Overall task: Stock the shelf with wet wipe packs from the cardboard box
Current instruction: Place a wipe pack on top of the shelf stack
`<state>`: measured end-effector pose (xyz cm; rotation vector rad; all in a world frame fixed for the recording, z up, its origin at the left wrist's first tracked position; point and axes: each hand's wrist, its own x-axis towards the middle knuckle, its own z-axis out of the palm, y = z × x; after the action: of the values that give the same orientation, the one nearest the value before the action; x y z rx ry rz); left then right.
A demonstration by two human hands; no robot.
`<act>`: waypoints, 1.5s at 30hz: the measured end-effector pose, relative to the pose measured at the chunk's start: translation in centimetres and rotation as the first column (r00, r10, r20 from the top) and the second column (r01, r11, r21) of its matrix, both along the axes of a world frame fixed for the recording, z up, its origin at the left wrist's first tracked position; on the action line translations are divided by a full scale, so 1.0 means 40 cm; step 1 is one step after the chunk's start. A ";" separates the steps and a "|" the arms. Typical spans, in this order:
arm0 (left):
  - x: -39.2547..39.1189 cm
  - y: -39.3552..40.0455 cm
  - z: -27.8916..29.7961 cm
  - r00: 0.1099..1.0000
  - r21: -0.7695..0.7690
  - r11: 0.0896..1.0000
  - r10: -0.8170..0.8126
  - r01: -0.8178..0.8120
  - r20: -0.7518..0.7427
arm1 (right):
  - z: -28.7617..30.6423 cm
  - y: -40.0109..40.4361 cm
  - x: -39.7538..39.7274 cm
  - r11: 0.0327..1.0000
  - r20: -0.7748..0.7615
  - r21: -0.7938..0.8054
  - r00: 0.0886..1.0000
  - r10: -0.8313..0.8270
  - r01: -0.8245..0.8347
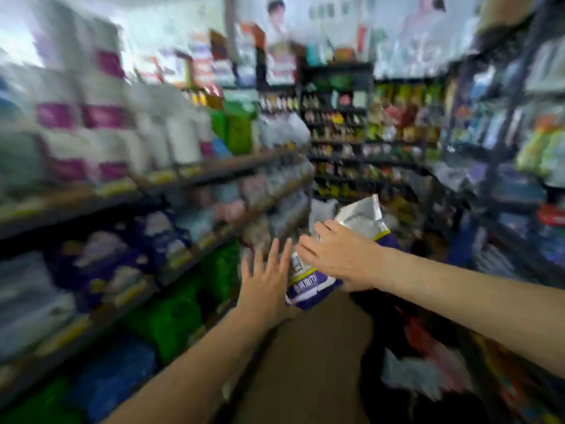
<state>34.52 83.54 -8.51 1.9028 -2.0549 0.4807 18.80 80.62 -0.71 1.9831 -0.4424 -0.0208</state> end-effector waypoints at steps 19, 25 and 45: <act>1.043 0.838 0.797 0.548 -0.831 0.477 0.793 -0.287 0.266 | 0.761 0.438 1.152 0.378 0.344 -0.538 0.213 0.914 -0.754; 1.197 0.848 0.804 0.383 -0.769 0.529 0.835 -0.358 0.396 | 0.697 0.396 1.397 0.367 0.414 -0.486 0.161 0.896 -0.793; 1.662 0.644 0.790 0.121 -0.539 0.518 0.786 -0.665 0.607 | 0.623 0.191 1.981 0.241 0.414 -0.299 0.102 0.905 -0.923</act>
<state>101.01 109.31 23.10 2.8419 -1.0046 2.0443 98.06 88.26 24.19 1.9358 0.6129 1.3942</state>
